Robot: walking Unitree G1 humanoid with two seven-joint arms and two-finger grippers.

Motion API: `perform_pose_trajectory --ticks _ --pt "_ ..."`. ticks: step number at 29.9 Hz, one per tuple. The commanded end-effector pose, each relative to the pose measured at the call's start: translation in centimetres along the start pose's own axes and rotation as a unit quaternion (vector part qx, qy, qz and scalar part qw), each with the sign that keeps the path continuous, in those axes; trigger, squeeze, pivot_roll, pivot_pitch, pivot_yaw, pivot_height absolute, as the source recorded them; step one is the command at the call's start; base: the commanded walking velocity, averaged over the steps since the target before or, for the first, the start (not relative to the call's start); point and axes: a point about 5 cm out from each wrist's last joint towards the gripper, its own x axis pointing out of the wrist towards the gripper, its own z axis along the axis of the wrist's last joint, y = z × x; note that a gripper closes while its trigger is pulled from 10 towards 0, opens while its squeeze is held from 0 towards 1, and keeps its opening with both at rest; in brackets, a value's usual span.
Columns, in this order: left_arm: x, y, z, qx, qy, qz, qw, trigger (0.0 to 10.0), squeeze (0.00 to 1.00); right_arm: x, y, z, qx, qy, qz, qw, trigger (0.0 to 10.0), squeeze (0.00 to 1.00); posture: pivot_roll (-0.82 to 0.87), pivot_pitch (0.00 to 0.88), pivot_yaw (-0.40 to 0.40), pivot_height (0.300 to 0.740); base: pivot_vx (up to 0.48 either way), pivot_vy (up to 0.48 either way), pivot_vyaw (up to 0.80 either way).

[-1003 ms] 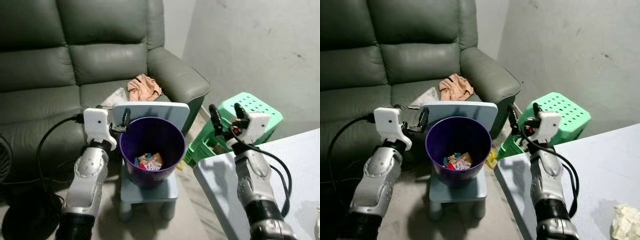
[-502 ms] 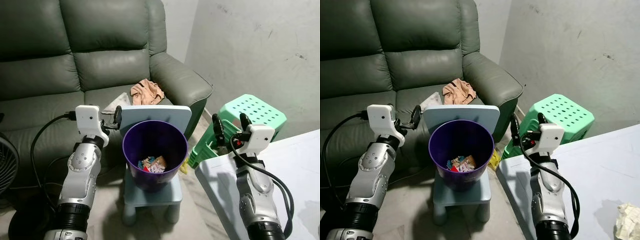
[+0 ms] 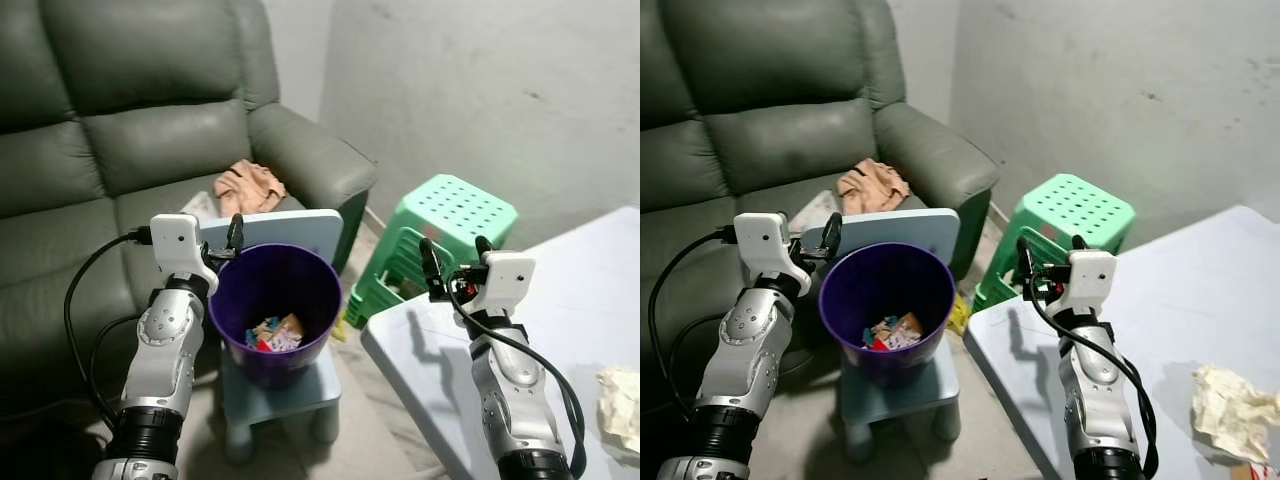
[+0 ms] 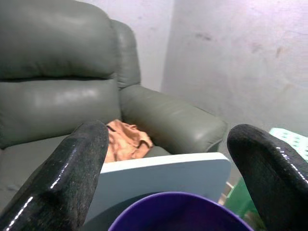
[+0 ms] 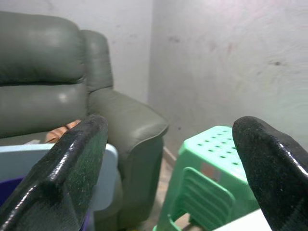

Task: Picking trash to rubbish bin

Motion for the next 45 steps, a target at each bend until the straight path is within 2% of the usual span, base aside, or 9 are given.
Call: perform_pose_trajectory --ticks 1,16,27,38,43,45 --pt "0.2 0.1 0.0 -0.002 0.004 -0.001 1.000 10.0 0.00 0.0 0.3 0.4 -0.004 -0.001 0.004 1.000 10.0 0.00 0.00 0.000 -0.087 0.740 0.000 0.472 -0.66" --pt "0.2 -0.6 -0.4 -0.005 0.009 -0.007 1.000 10.0 0.00 -0.7 0.4 0.3 -0.020 0.016 0.011 1.000 10.0 0.00 -0.02 0.000 -0.093 0.740 0.000 0.031 -0.66" --pt "0.4 -1.0 -0.8 0.024 0.024 -0.018 0.999 10.0 0.00 -0.9 0.5 0.2 -0.029 0.024 0.008 0.999 10.0 0.00 -0.02 0.000 -0.086 0.740 0.000 0.000 -0.66" --pt "0.3 -1.8 -0.9 0.014 0.021 -0.037 0.999 10.0 0.00 -1.0 0.6 0.0 -0.035 0.032 0.002 0.999 10.0 0.00 -0.03 0.000 -0.081 0.740 0.000 0.000 -0.66" --pt "0.3 -2.2 -0.9 0.021 0.021 -0.047 0.998 10.0 0.00 -1.0 0.5 -0.1 -0.040 0.038 -0.004 0.998 10.0 0.00 -0.03 0.000 -0.080 0.740 0.000 0.000 -0.66" --pt "0.2 -2.5 -1.0 0.038 0.023 -0.059 0.997 10.0 0.00 -1.0 0.5 -0.1 -0.041 0.039 -0.006 0.998 10.0 0.00 -0.03 0.000 -0.079 0.740 0.000 0.000 -0.62"
